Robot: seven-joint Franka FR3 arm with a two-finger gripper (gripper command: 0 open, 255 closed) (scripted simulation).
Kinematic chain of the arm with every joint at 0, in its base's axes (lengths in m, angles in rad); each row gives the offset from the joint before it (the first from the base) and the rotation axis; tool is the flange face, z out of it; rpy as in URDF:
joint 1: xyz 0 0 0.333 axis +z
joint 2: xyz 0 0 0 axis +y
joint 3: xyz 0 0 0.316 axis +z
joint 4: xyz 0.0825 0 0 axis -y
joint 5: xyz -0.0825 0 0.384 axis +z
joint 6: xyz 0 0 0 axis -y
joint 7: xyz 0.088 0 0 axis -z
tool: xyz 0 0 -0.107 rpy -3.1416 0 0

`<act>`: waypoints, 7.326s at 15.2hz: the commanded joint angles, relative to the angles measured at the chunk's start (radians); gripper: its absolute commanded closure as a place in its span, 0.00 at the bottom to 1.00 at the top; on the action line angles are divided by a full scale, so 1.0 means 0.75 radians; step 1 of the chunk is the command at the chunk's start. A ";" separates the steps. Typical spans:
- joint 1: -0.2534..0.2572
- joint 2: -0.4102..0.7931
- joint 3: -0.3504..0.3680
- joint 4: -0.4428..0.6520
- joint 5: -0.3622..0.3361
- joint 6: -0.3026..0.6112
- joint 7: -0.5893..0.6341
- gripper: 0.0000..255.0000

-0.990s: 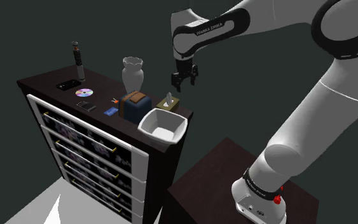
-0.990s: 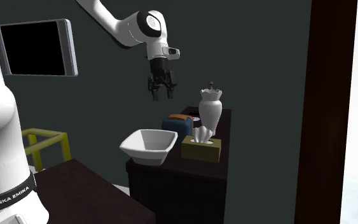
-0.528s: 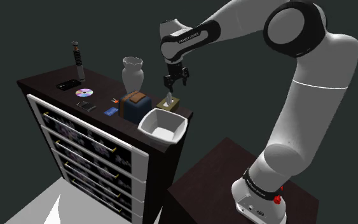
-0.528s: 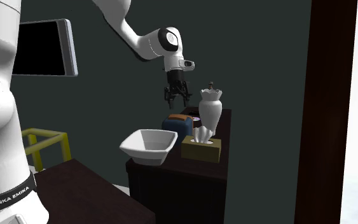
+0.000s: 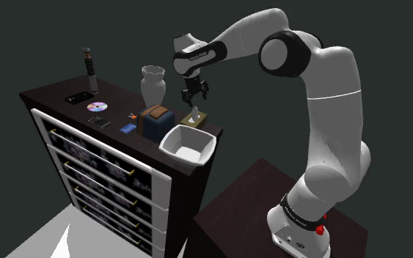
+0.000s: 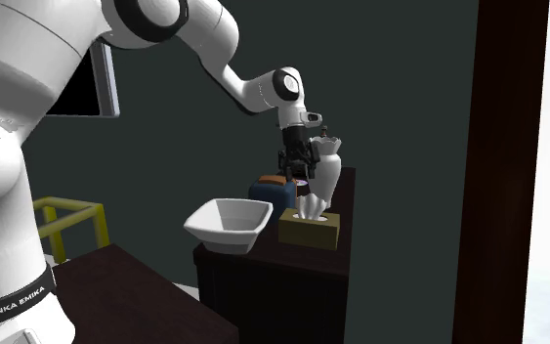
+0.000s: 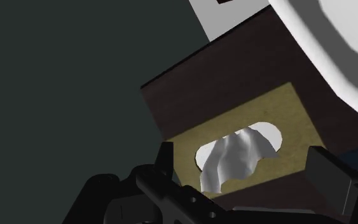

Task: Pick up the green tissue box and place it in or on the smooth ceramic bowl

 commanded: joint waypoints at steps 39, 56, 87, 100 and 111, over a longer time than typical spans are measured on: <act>-0.033 0.437 -0.044 0.581 -0.008 -0.157 -0.078 1.00; -0.025 0.358 -0.046 0.742 0.002 -0.385 -0.153 1.00; 0.223 -0.527 0.096 -0.380 0.040 -0.278 0.272 1.00; 0.218 -0.448 0.091 -0.508 0.021 -0.078 0.329 1.00; 0.217 -0.397 0.088 -0.552 0.008 0.012 0.357 1.00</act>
